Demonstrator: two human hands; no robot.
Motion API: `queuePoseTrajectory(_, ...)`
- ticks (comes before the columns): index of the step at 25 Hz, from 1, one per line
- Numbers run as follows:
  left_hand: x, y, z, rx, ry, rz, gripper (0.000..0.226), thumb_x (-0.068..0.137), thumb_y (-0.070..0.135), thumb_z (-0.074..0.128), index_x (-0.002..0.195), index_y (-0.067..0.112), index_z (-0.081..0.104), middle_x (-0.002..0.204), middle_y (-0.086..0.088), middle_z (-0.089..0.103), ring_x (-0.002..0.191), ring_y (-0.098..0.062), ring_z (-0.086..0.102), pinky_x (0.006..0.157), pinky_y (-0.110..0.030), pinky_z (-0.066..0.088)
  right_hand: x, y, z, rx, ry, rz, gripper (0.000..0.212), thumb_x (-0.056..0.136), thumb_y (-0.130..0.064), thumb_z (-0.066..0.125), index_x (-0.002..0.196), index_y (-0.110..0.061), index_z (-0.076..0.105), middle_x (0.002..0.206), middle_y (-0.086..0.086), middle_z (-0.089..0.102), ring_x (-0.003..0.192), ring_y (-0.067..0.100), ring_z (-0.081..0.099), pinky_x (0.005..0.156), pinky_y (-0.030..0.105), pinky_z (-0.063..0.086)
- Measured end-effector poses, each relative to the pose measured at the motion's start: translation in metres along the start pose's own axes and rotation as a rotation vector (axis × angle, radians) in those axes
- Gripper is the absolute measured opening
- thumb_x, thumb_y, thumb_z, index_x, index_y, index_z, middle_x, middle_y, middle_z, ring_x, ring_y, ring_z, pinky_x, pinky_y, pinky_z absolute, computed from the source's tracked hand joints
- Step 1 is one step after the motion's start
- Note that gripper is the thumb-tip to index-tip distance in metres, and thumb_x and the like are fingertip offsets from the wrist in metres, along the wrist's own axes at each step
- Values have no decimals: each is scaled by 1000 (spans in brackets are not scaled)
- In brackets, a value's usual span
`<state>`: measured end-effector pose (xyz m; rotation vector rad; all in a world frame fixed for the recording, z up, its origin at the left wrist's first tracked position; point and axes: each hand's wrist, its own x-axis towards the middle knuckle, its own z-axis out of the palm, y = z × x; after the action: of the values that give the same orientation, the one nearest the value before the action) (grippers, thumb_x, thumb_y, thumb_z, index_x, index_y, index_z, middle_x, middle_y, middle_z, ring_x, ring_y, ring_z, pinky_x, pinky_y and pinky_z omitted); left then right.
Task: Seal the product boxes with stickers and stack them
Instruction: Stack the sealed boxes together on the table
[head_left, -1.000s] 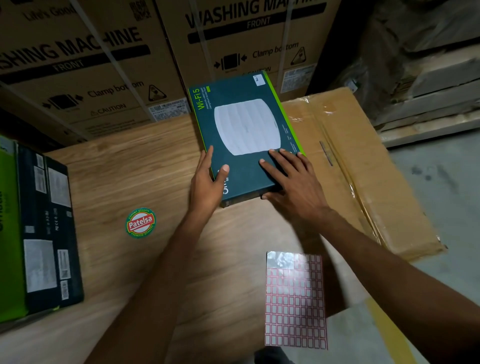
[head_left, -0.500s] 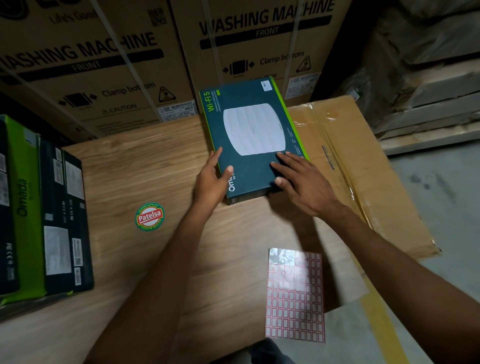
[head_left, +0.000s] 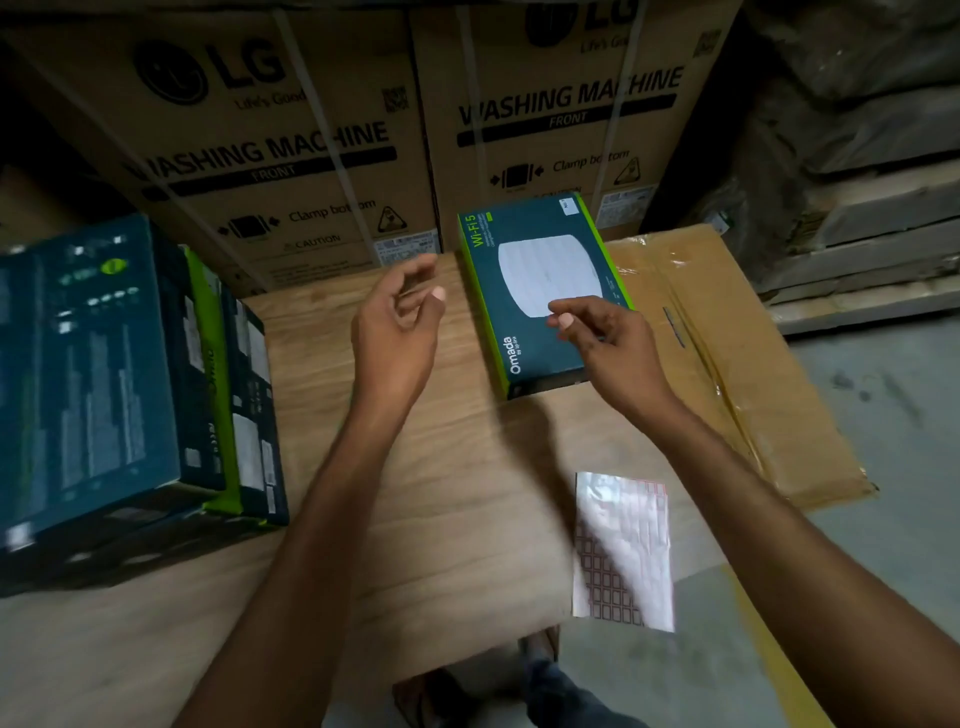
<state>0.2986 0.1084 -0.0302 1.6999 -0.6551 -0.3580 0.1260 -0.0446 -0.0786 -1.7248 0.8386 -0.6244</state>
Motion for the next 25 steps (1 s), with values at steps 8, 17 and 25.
queuePoseTrajectory(8, -56, 79, -141, 54, 120, 188, 30, 98, 0, 64, 125, 9, 70, 118, 2, 72, 106, 5, 67, 95, -14, 51, -70, -133, 94, 179, -92, -50, 17, 99, -6, 67, 111, -15, 75, 100, 4, 79, 90, 6, 71, 82, 18, 54)
queuePoseTrajectory(17, -102, 1, -353, 228, 622, -43, 37, 97, 17, 68, 134, 23, 66, 134, 8, 67, 127, -8, 60, 113, -38, 48, -97, -187, 254, 90, -346, -29, 27, 98, -22, 72, 124, -20, 69, 113, -6, 73, 109, 10, 68, 99, 31, 56)
queuePoseTrajectory(25, -107, -61, -406, -8, 413, -388, 52, 98, 19, 71, 148, 16, 57, 136, -2, 69, 125, -21, 66, 110, -45, 53, -89, -164, 313, 28, -348, 224, 59, 96, -32, 75, 148, -21, 50, 141, -1, 62, 117, 17, 65, 102, 44, 55)
